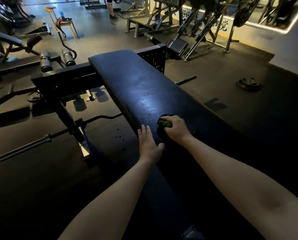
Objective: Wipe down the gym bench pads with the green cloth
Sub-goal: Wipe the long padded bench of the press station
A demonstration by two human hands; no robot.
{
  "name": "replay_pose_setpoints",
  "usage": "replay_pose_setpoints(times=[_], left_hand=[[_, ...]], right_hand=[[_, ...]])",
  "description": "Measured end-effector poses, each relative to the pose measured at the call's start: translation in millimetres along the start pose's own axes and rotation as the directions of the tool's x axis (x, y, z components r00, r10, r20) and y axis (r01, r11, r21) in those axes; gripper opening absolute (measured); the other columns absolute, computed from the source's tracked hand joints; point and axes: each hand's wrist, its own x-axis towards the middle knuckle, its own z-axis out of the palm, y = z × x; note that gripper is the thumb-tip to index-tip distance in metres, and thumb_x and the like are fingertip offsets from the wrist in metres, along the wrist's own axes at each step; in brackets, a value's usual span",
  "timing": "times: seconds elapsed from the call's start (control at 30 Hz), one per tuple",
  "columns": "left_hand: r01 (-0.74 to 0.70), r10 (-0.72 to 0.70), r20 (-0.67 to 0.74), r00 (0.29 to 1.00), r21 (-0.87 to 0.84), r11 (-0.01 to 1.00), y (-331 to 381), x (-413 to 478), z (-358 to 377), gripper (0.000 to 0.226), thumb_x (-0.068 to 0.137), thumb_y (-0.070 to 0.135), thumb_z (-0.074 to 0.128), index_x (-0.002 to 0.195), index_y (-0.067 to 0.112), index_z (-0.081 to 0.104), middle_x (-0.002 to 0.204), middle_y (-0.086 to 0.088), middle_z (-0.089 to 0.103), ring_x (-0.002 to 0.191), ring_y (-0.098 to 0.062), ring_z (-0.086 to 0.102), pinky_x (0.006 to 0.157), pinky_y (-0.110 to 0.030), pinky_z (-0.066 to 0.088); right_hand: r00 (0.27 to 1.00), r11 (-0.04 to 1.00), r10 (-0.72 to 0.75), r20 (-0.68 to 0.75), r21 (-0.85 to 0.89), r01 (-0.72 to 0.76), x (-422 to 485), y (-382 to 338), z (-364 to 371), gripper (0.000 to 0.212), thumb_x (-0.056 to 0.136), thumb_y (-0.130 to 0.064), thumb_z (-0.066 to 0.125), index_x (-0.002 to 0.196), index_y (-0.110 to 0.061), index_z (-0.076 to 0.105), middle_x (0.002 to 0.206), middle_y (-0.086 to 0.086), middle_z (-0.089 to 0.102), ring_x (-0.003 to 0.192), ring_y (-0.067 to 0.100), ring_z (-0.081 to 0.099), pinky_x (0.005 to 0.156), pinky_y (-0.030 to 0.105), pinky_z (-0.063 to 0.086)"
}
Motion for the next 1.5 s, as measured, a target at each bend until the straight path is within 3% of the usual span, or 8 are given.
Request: replay_pose_setpoints(times=[0.07, 0.3, 0.47, 0.8, 1.0, 1.23, 1.4, 1.5], left_hand=[[-0.04, 0.037, 0.033, 0.999, 0.071, 0.997, -1, 6, 3, 0.088, 0.09, 0.021, 0.064, 0.159, 0.002, 0.012, 0.168, -0.015, 0.004, 0.155, -0.029, -0.008, 0.124, -0.033, -0.007], [0.033, -0.027, -0.04, 0.999, 0.171, 0.985, 12, 10, 9, 0.076, 0.097, 0.028, 0.05, 0.16, 0.007, 0.013, 0.169, -0.01, 0.005, 0.155, -0.025, -0.004, 0.125, -0.038, -0.001], [0.01, -0.012, 0.005, 1.0, 0.338, 0.941, 35, 14, 16, 0.077, 0.095, 0.044, 0.051, 0.16, 0.023, 0.017, 0.169, -0.002, 0.006, 0.155, -0.019, -0.003, 0.124, -0.044, -0.006], [0.102, -0.123, 0.021, 0.992, 0.427, 0.898, 55, 13, 31, 0.068, 0.096, 0.049, 0.044, 0.158, 0.038, 0.02, 0.169, 0.004, 0.0, 0.154, -0.02, -0.008, 0.123, -0.047, -0.01], [0.079, -0.106, 0.034, 0.994, 0.462, 0.883, 80, 40, 40, 0.064, 0.094, 0.043, 0.048, 0.155, 0.031, 0.03, 0.167, 0.003, 0.012, 0.151, -0.025, 0.005, 0.118, -0.054, 0.006], [0.029, -0.063, 0.055, 0.997, 0.478, 0.878, 75, 52, 52, 0.06, 0.094, 0.054, 0.039, 0.152, 0.049, 0.026, 0.168, 0.006, 0.006, 0.145, -0.023, 0.002, 0.115, -0.054, -0.002], [0.015, -0.063, 0.075, 0.995, 0.52, 0.854, 75, 57, 54, 0.059, 0.095, 0.05, 0.035, 0.153, 0.049, 0.022, 0.168, 0.003, 0.003, 0.145, -0.026, 0.0, 0.115, -0.057, -0.002], [-0.04, -0.027, 0.115, 0.993, 0.541, 0.84, 85, 67, 61, 0.059, 0.097, 0.049, 0.036, 0.154, 0.047, 0.023, 0.168, -0.002, 0.002, 0.148, -0.026, 0.0, 0.116, -0.058, -0.003]], right_hand=[[0.985, 0.996, -0.083, 0.152, 0.058, 0.075, -5, -18, 10, 0.04, 0.084, -0.034, 0.069, 0.121, -0.017, 0.071, 0.126, 0.01, 0.064, 0.123, 0.028, 0.052, 0.113, 0.041, 0.032], [0.969, 0.967, -0.216, 0.124, -0.113, 0.23, -1, 6, 15, 0.042, 0.091, -0.004, 0.054, 0.129, -0.019, 0.065, 0.136, 0.003, 0.056, 0.12, 0.031, 0.038, 0.101, 0.02, 0.024], [0.959, 0.942, -0.254, 0.127, -0.192, 0.275, 10, 36, -6, 0.034, 0.089, -0.007, 0.06, 0.121, -0.016, 0.071, 0.126, 0.008, 0.06, 0.11, 0.037, 0.042, 0.097, 0.036, 0.037], [0.988, 0.968, 0.088, -0.126, -0.225, -0.115, 46, 107, -72, 0.045, 0.091, 0.0, 0.043, 0.128, -0.013, 0.065, 0.131, 0.015, 0.05, 0.116, 0.038, 0.035, 0.1, 0.037, 0.034], [0.972, 0.97, -0.209, 0.112, -0.105, 0.22, 33, 54, -29, 0.037, 0.092, -0.009, 0.053, 0.125, -0.017, 0.069, 0.13, 0.01, 0.057, 0.113, 0.037, 0.042, 0.1, 0.032, 0.032], [0.999, 0.974, 0.001, -0.042, -0.228, -0.01, 55, 125, -87, 0.039, 0.095, -0.011, 0.047, 0.13, -0.016, 0.064, 0.132, 0.011, 0.047, 0.117, 0.037, 0.033, 0.105, 0.033, 0.03], [0.908, 0.917, 0.318, -0.273, -0.156, -0.368, 74, 154, -100, 0.041, 0.092, -0.002, 0.042, 0.126, -0.01, 0.063, 0.133, 0.014, 0.042, 0.115, 0.035, 0.034, 0.101, 0.035, 0.032], [0.954, 0.964, 0.22, -0.205, -0.102, -0.245, 84, 119, -77, 0.039, 0.091, -0.005, 0.048, 0.124, -0.013, 0.066, 0.133, 0.014, 0.048, 0.116, 0.036, 0.04, 0.1, 0.033, 0.03]])
